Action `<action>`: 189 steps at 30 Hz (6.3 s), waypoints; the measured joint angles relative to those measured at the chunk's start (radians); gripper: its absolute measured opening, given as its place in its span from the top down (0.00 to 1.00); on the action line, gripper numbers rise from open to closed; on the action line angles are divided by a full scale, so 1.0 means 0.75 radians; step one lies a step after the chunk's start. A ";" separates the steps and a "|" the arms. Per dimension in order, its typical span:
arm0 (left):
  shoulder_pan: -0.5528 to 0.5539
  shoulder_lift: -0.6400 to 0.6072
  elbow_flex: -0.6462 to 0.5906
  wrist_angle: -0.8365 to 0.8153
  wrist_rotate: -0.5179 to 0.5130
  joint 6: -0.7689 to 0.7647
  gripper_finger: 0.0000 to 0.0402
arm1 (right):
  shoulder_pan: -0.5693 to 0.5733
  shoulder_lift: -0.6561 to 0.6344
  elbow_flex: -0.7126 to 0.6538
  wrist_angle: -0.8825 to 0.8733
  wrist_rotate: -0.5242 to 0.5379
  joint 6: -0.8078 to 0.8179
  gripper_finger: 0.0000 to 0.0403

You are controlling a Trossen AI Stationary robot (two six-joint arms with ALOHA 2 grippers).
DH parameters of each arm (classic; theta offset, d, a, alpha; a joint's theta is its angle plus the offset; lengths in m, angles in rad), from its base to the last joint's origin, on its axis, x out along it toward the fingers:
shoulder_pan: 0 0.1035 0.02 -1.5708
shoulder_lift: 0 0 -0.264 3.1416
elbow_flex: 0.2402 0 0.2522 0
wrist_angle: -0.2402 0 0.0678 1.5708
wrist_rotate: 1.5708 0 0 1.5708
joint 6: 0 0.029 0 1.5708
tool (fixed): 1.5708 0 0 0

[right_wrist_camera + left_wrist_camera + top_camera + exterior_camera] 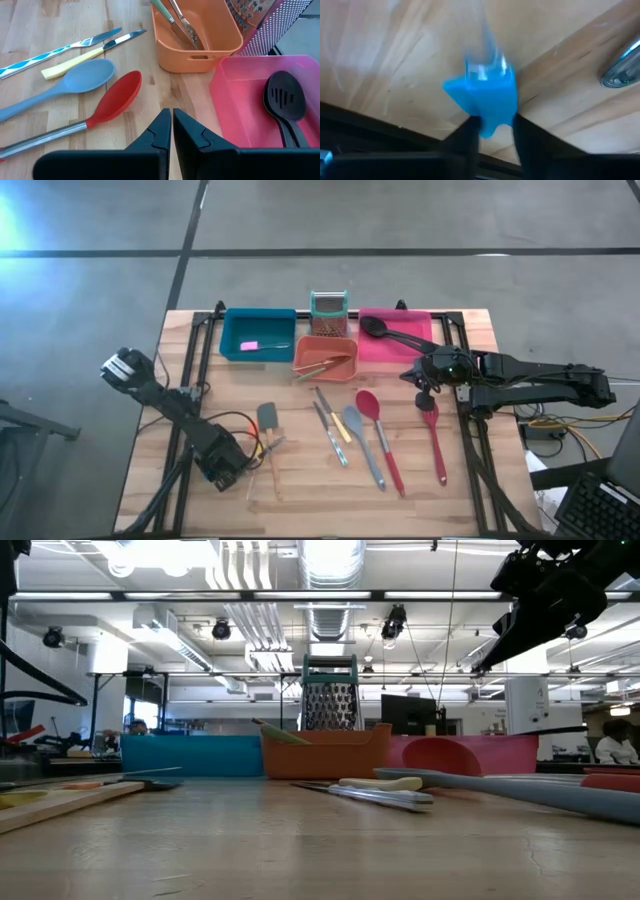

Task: Pick & Place Kitchen Items
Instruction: Put the blue spatula into the blue bin, then put the red slotted ladle scoop into the pink bin

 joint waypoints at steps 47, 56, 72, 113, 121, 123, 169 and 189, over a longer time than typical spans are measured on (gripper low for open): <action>0.220 -0.634 0.095 -0.265 -1.302 -0.493 0.97 | 0.000 -0.001 0.000 0.000 0.000 0.000 0.97; 0.712 -0.700 0.095 0.055 -1.357 0.140 0.97 | 0.000 -0.001 0.000 0.000 0.000 0.000 0.97; 1.839 -0.716 0.303 -0.128 -0.815 1.714 0.97 | 0.000 -0.001 0.000 -0.001 0.001 0.000 0.97; 1.963 0.160 0.723 -0.421 -1.194 3.020 0.97 | 0.000 -0.001 0.000 0.000 0.000 0.000 0.97; 1.963 0.246 0.723 -0.396 -1.192 3.041 0.97 | 0.000 -0.001 0.000 0.000 0.000 0.000 0.97; 1.964 0.265 0.723 -0.391 -1.193 3.042 0.96 | 0.000 -0.001 0.000 0.000 0.000 0.000 0.97; 1.355 -0.528 0.814 -0.689 -0.979 2.087 0.61 | 0.000 -0.001 0.000 0.000 0.000 0.000 0.97; 0.924 -0.770 0.836 -0.002 -1.060 1.674 0.66 | 0.000 0.001 0.000 0.525 -0.002 0.427 0.97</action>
